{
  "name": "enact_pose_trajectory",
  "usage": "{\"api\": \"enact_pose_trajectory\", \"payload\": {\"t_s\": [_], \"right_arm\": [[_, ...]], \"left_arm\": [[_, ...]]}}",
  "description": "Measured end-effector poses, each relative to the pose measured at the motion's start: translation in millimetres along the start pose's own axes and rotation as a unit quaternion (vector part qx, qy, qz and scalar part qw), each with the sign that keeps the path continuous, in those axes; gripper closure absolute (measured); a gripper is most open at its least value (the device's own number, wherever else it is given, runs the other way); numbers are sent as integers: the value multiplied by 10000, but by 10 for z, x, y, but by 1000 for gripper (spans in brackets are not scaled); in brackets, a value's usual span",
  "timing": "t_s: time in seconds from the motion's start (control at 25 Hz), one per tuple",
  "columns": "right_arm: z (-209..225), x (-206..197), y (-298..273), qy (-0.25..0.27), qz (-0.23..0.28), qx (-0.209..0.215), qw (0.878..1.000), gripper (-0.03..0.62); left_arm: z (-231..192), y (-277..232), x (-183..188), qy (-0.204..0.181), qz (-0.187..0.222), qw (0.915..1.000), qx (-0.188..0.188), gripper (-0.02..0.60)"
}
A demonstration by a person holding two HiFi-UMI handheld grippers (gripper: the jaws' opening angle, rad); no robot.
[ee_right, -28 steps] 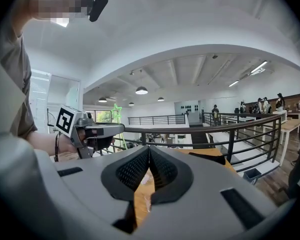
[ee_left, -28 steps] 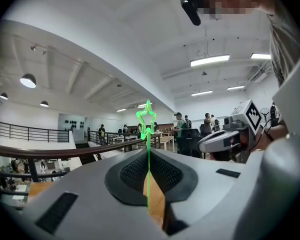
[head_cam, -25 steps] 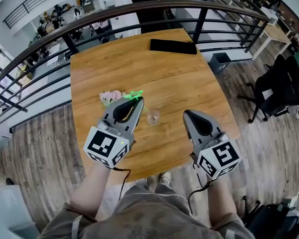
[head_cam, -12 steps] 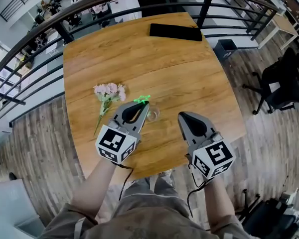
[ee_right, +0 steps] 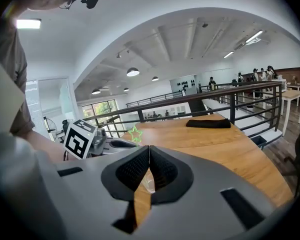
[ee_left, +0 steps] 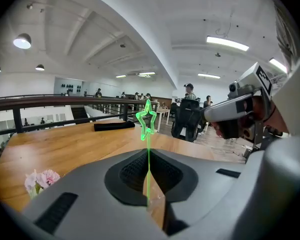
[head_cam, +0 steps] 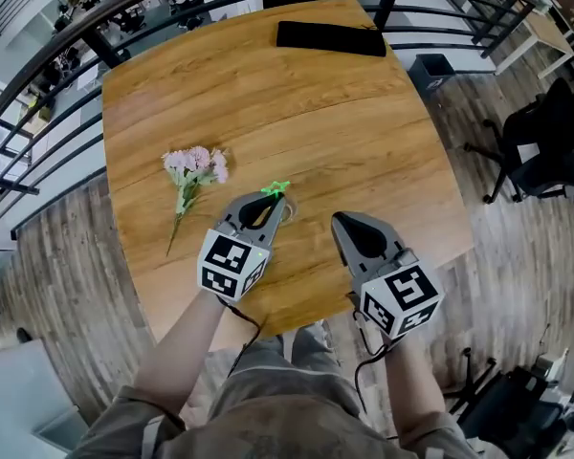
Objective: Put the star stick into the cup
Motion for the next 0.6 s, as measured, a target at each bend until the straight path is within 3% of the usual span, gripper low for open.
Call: {"api": "enact_pose_trajectory", "payload": {"t_s": [0.16,0.24,0.28,0.4,0.6], "right_arm": [[13,-63,34,-131,-90,-8,9999,563],[36,-71,43,-151,-111,4,9998,563],[50,-68,47,-158,-115,8,9998,563],[81,-44,59,-112,-114,-16,9999,563],[75,108,172,142,93,-199,9997,563]], "left_arm": [[3,-62,-55,-45,-196,9997,138,538],[-2,-109,-68,124,-335,9993,90,389],[-5,-128,-72,203,-395,9990,77,347],[-1,-126,-85,247,-474,9984,168,300],[46,53,-4,203,-317,9990,256,299]]}}
Point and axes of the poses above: the fingertips, and each gripper's own axes: y backward along the fingers, z to its right, x out of its top, the point moved 10 cm from there along y, backward along the fingers, and after that the axes turned 11 degrees about y, right-handed, at the moved point
